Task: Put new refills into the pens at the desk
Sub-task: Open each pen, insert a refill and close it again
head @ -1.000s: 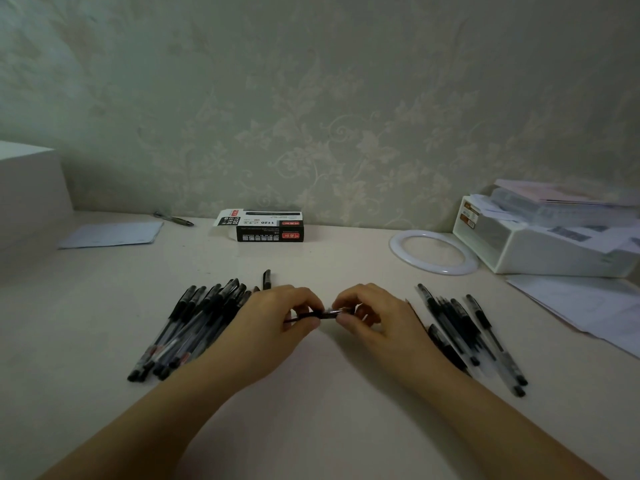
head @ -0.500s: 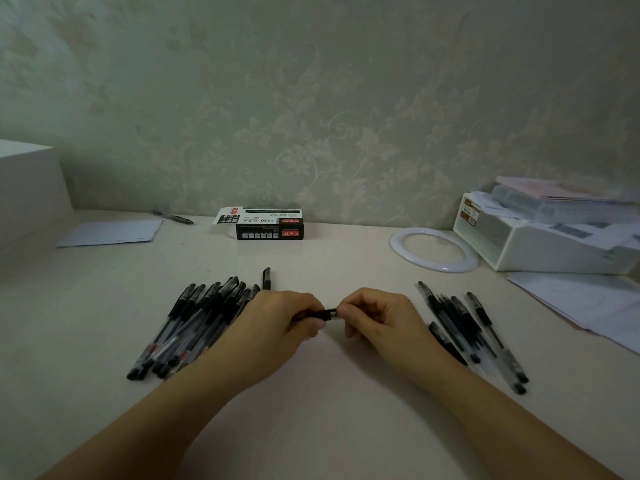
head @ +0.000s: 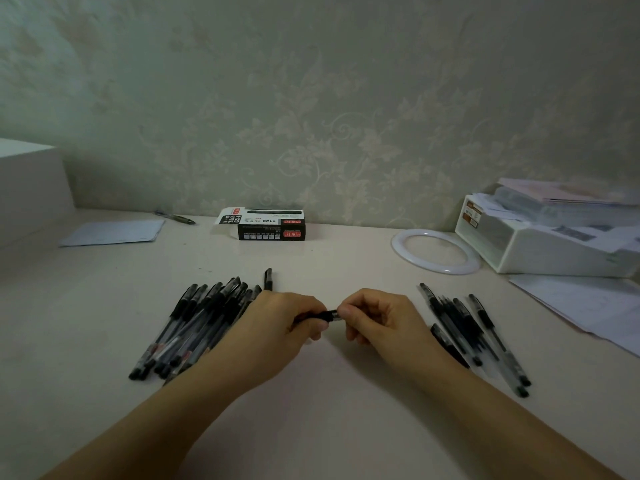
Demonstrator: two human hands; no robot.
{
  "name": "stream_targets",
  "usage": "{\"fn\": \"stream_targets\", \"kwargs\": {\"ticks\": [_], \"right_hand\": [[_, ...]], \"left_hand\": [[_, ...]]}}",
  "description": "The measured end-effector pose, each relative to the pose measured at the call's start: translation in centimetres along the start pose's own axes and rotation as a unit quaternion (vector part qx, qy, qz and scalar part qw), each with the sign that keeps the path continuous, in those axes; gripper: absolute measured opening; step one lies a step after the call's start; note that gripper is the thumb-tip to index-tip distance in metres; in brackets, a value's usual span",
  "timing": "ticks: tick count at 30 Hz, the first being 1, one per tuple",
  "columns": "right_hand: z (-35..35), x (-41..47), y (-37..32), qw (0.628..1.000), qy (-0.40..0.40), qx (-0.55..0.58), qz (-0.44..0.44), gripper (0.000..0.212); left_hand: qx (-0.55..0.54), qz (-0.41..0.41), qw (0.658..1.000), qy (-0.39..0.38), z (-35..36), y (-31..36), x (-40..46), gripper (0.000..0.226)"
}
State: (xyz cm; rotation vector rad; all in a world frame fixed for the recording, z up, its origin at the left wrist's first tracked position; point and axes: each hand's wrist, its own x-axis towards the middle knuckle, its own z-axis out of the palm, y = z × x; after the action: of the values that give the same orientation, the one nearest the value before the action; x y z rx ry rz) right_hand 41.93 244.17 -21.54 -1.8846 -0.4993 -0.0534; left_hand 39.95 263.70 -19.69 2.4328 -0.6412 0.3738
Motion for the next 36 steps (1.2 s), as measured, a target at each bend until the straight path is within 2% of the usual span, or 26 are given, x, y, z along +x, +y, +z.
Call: {"fn": "stream_targets", "kwargs": {"ticks": [6, 8, 10, 12, 15, 18, 21, 25, 30, 36], "right_hand": [[0.1, 0.2, 0.1, 1.0, 0.002, 0.001, -0.004, 0.012], [0.4, 0.2, 0.1, 1.0, 0.025, -0.016, -0.008, 0.009], [0.4, 0.3, 0.2, 0.997, 0.062, -0.052, -0.001, 0.015], [0.1, 0.2, 0.2, 0.993, 0.086, -0.079, 0.001, 0.017], [-0.2, 0.0, 0.1, 0.99, 0.103, -0.099, -0.003, 0.013], [-0.1, -0.2, -0.1, 0.99, 0.093, -0.108, -0.001, 0.013], [0.0, -0.3, -0.3, 0.988, 0.08, -0.129, -0.009, 0.014], [0.1, -0.4, -0.4, 0.988, 0.074, -0.133, -0.011, 0.014], [0.1, -0.4, -0.2, 0.988, 0.066, -0.141, -0.011, 0.011], [0.1, -0.4, -0.2, 0.987, 0.065, -0.145, -0.023, 0.009]], "left_hand": [[0.004, -0.002, 1.0, 0.015, 0.1, -0.2, 0.1, 0.011], [0.016, -0.005, 0.999, 0.044, 0.0, -0.3, 0.1, 0.012], [0.032, -0.026, 0.994, 0.1, -0.6, -0.7, 0.3, 0.014], [0.066, -0.088, 0.982, 0.152, -2.0, -1.6, 0.4, 0.015], [0.135, -0.213, 0.95, 0.183, -4.2, -3.7, 0.0, 0.014], [0.158, -0.306, 0.923, 0.17, -5.6, -5.5, -0.9, 0.012], [0.175, -0.352, 0.909, 0.138, -5.9, -6.7, -1.4, 0.013], [0.182, -0.369, 0.906, 0.1, -5.7, -7.5, -1.6, 0.016], [0.188, -0.366, 0.907, 0.088, -5.5, -7.7, -1.5, 0.018], [0.185, -0.329, 0.918, 0.123, -5.5, -6.6, -1.2, 0.016]]}}
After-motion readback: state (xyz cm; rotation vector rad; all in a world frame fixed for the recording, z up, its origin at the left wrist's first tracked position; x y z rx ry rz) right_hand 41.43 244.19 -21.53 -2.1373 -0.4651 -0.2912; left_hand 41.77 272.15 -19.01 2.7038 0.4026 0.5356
